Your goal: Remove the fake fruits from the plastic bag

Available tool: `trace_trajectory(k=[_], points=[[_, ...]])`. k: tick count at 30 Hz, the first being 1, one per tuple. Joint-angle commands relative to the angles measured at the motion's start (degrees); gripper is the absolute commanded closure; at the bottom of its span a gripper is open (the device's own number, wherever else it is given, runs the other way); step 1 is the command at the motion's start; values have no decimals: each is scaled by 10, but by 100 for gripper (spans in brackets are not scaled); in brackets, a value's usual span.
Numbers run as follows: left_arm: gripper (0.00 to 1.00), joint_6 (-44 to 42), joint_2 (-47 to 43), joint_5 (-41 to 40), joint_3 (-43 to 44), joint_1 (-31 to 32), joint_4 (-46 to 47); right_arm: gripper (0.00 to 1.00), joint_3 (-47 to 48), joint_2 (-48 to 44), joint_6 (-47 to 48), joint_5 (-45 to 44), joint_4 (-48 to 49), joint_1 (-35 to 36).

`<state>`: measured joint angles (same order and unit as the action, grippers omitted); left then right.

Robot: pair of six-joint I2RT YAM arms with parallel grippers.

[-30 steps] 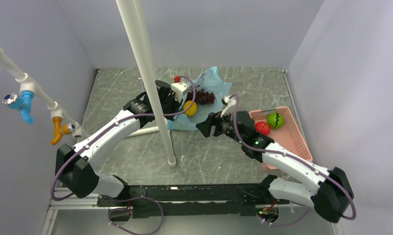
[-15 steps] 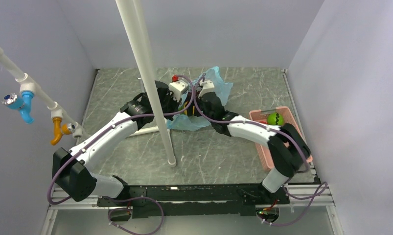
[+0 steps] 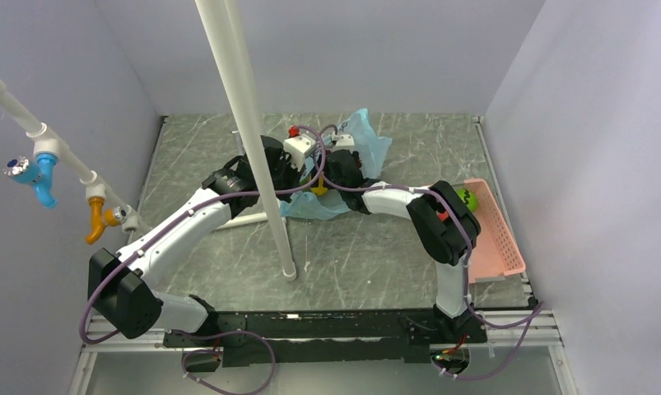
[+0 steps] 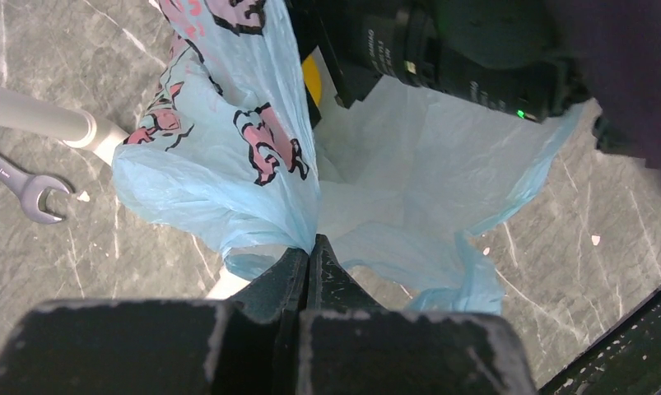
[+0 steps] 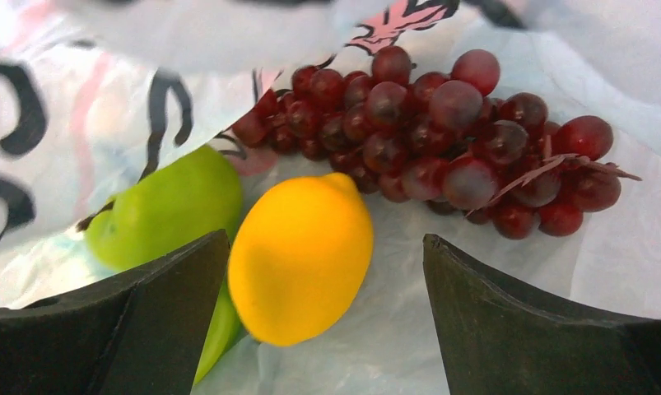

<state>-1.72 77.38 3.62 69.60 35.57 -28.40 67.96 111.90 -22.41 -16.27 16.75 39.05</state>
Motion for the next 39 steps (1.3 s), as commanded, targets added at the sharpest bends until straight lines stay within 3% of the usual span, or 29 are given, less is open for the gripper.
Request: trace_trajectory(k=[1,9,16,25,28,34,39], points=[[100,-2,-22,15,7,4,17,9,45,24,-25,-2,20,-8],[100,-1,-21,18,7,4,15,12,133,103,-48,-33,-65,-8],[100,0,-22,20,7,5,16,32,119,108,-60,-7,-54,-7],[100,0,-20,22,9,4,15,61,85,38,-29,31,-39,-8],[100,2,-17,24,10,5,14,80,52,-8,-29,43,-32,-7],[100,3,-14,24,8,4,15,100,-5,-89,-33,79,-35,-7],[100,3,-7,21,10,5,13,100,-79,-181,-35,122,-21,-7]])
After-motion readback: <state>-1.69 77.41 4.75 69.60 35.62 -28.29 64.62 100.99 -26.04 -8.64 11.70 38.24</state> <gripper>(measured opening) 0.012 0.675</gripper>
